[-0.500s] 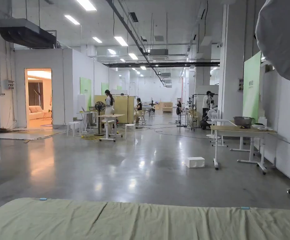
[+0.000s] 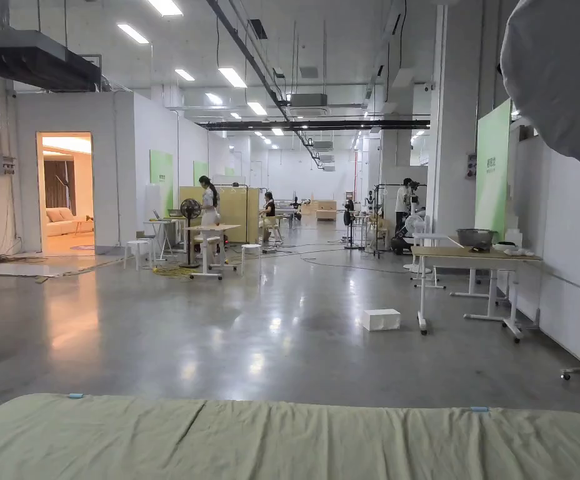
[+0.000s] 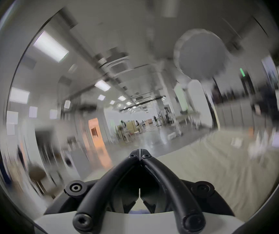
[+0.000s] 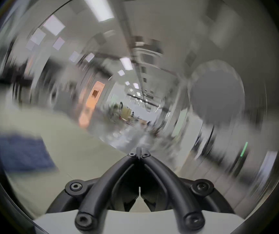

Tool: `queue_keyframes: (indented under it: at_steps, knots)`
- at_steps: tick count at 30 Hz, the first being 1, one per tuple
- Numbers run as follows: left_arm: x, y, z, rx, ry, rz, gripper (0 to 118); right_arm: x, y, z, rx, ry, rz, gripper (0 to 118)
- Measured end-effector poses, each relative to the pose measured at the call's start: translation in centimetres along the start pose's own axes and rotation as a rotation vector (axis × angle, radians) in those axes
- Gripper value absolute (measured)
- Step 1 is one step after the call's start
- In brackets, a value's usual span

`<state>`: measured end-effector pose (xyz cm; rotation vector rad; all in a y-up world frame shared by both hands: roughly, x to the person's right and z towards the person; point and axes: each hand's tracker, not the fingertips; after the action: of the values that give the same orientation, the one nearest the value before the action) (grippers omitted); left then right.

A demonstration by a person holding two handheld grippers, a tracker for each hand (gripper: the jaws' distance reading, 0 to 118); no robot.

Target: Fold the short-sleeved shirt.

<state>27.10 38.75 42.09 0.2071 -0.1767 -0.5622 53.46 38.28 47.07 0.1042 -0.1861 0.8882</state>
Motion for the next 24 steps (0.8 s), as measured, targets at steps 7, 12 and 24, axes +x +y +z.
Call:
queue_keyframes:
  at_steps: [7, 12, 24]
  knots:
    - [8.3, -9.7, 1.4, -0.044, -0.399, -1.097, 0, -10.3, -7.1, 1.1, 0.207, 0.389, 0.986, 0]
    - [8.5, -10.2, 1.2, -0.051, -0.418, -1.109, 0, -11.3, -7.5, 1.1, 0.184, 0.373, 0.936, 0]
    - [-6.2, -4.2, -0.1, -0.102, -0.219, 0.760, 0, 3.4, -5.9, -0.6, -0.130, 0.016, -0.794, 0]
